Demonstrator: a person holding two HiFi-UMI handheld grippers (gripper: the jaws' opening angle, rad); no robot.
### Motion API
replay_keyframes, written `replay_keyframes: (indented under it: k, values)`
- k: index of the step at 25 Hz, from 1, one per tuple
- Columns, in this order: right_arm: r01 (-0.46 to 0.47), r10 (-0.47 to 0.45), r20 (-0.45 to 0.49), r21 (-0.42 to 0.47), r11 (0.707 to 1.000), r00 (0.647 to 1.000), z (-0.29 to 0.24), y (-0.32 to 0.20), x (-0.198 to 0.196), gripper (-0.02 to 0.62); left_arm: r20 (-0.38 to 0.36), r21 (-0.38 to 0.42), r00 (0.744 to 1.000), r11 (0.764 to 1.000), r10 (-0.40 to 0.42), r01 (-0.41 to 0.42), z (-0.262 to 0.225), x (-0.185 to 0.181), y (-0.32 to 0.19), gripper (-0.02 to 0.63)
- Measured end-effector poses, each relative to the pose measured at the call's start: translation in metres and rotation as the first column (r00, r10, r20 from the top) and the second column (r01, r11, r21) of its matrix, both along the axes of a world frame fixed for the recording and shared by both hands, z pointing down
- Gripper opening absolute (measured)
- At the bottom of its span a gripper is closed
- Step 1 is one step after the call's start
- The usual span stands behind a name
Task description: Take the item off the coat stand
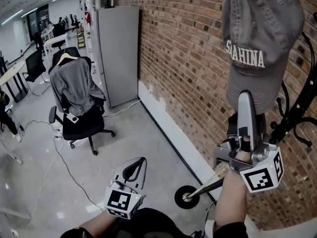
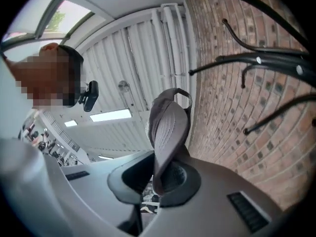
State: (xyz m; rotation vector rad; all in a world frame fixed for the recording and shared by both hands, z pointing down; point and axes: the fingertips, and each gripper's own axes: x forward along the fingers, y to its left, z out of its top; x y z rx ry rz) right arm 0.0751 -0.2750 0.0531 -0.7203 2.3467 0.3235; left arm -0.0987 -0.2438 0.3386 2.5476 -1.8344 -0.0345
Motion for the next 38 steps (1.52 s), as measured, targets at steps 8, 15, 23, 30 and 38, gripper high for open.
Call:
replay_keyframes:
  k: [8, 15, 23, 30, 38]
  values:
    - [0.3, -0.29, 0.089, -0.423, 0.855, 0.953, 0.169, -0.003, -0.072, 0.032, -0.008, -0.112, 0.997, 0.991, -0.07, 0.069, 0.051, -0.027, 0.023, 0.032]
    - [0.307, -0.326, 0.12, -0.725, 0.617, 0.938, 0.336, 0.031, -0.073, 0.032, -0.02, -0.283, 0.993, 0.953, -0.119, 0.108, 0.131, -0.034, 0.05, 0.032]
    - [0.213, -0.341, 0.042, -0.85, 0.482, 0.939, 0.446, 0.088, -0.036, 0.032, -0.023, -0.393, 0.998, 0.919, -0.057, 0.043, 0.192, -0.001, 0.067, 0.032]
    - [0.2, -0.336, 0.03, -0.852, 0.484, 0.941, 0.475, 0.12, -0.021, 0.032, 0.004, -0.393, 1.0, 0.92, 0.002, -0.001, 0.207, 0.018, 0.083, 0.032]
    - [0.21, -0.316, 0.056, -0.852, 0.48, 0.947, 0.479, 0.134, -0.018, 0.032, 0.034, -0.387, 0.998, 0.921, 0.054, -0.036, 0.205, 0.033, 0.091, 0.032]
